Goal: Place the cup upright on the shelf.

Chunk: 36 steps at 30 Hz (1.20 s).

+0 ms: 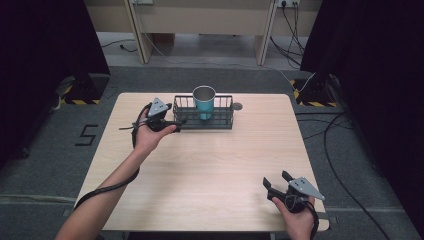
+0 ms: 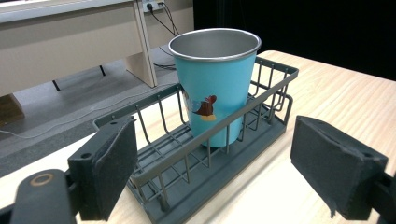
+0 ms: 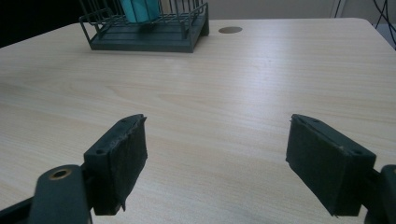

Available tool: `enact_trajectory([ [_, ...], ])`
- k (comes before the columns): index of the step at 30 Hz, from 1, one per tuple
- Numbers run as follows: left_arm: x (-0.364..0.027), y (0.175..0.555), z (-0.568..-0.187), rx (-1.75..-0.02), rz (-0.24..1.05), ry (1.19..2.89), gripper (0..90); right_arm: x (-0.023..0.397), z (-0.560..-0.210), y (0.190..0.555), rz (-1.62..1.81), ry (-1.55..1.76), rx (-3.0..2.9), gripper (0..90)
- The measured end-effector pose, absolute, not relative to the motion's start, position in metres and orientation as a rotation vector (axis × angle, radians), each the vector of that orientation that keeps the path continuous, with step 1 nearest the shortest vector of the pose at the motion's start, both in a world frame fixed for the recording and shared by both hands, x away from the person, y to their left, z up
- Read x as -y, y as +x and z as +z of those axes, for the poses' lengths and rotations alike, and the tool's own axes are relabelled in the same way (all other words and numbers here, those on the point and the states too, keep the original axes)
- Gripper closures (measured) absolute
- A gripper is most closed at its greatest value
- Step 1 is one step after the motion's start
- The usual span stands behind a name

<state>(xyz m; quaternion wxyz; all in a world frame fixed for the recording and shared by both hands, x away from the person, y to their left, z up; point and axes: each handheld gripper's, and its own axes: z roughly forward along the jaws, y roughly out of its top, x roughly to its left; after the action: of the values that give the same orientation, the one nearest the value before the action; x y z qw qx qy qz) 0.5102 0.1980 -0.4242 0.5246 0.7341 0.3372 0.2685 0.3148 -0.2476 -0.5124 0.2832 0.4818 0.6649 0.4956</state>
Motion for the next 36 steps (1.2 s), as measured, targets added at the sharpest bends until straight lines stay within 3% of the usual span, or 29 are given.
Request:
enact_trajectory([
  [36, -0.254, 0.461, -0.441, -0.87, 0.652, 1.714, 14.3, 0.247, -0.512, 0.315, 1.318, 1.287, -1.782, 21.0],
])
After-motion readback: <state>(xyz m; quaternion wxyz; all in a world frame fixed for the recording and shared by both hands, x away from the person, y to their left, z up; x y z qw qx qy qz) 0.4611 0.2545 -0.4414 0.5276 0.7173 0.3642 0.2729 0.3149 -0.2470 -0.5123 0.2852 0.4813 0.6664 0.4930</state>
